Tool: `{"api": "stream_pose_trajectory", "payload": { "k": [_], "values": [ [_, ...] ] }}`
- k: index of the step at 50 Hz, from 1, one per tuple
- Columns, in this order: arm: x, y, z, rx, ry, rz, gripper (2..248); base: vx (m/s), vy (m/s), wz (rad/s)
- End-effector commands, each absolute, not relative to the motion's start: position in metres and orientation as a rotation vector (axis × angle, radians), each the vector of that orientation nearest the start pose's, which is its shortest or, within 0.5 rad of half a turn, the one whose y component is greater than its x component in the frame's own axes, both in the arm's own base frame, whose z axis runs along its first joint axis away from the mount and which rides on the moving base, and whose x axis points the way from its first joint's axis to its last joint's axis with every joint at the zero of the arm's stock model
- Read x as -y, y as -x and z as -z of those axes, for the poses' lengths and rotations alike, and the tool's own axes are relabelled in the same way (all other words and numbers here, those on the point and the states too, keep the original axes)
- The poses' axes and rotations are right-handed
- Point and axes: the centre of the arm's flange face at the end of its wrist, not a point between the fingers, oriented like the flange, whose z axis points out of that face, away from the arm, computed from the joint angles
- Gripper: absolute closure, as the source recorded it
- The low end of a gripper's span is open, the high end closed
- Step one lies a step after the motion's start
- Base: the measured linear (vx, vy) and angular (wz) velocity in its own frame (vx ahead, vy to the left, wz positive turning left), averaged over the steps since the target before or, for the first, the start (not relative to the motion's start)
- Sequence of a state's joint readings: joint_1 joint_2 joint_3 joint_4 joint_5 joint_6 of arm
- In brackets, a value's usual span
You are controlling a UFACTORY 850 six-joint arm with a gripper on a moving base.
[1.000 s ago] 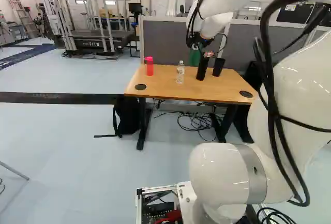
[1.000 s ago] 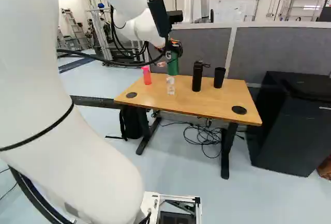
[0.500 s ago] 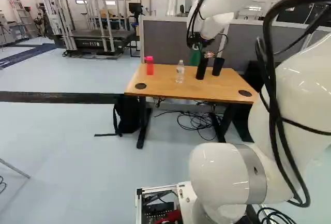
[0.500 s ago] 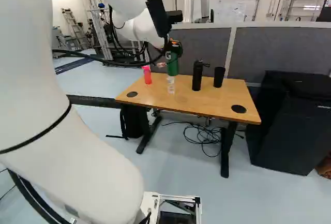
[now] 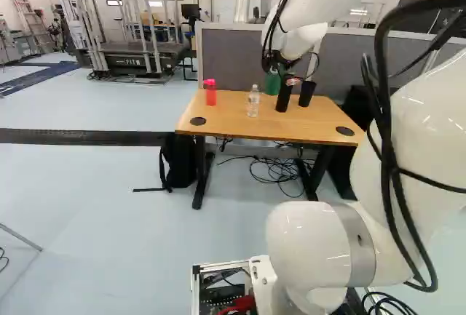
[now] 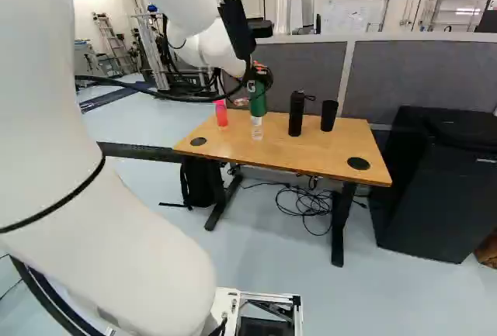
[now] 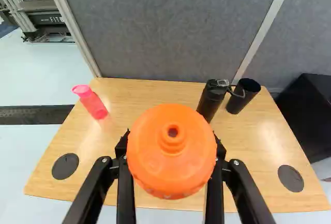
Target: Pick up the green bottle from the table
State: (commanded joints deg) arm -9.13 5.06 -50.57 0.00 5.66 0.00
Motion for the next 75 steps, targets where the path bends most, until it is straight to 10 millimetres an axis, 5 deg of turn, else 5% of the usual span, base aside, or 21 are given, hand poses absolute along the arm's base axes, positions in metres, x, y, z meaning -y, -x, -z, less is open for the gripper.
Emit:
{"api": "stream_pose_trajectory", "payload": {
  "k": [37, 75],
  "values": [
    [0.051, -0.436, -0.526, -0.159, 2.716, 1.692, 129, 0.0, 0.0, 0.0],
    [0.018, -0.352, -0.429, -0.067, 2.629, 1.77, 129, 0.0, 0.0, 0.0]
  ]
}}
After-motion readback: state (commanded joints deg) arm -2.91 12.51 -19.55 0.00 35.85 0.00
